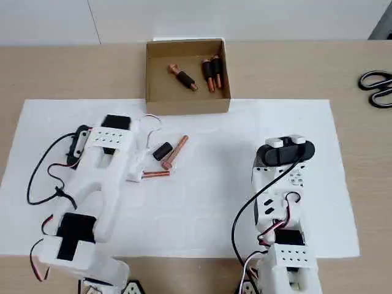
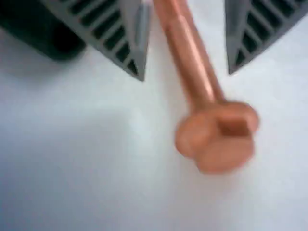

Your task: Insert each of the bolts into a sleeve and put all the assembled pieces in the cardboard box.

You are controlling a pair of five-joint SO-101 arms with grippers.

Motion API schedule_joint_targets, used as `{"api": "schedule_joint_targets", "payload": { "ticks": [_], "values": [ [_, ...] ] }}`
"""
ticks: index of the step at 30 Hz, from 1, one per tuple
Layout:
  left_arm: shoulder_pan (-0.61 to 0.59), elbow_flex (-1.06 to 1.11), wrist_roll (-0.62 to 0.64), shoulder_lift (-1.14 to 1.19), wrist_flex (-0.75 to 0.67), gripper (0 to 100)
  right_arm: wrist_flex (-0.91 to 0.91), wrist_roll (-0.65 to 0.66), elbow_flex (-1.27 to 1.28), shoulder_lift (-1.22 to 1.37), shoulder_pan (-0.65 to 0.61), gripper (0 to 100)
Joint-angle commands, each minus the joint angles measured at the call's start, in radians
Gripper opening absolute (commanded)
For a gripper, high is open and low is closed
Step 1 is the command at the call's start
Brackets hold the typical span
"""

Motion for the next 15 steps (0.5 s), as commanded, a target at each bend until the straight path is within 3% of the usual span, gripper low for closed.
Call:
{"api": "schedule_joint_targets", "payload": {
  "ticks": [1,7,13,15],
  "values": [
    [-0.025,0.016,-0.002,-0.006,-0.009,11,0.001,0.008,0.008,-0.012,-0.001,0.4],
    [-0.023,0.044,0.002,-0.006,-0.038,11,0.001,0.008,0.008,-0.012,-0.001,0.4],
    [-0.025,0.203,0.0,-0.011,-0.287,11,0.001,0.008,0.008,-0.012,-0.001,0.4],
    [-0.025,0.213,0.005,-0.017,-0.313,11,0.001,0.008,0.008,-0.012,-0.001,0.4]
  ]
}}
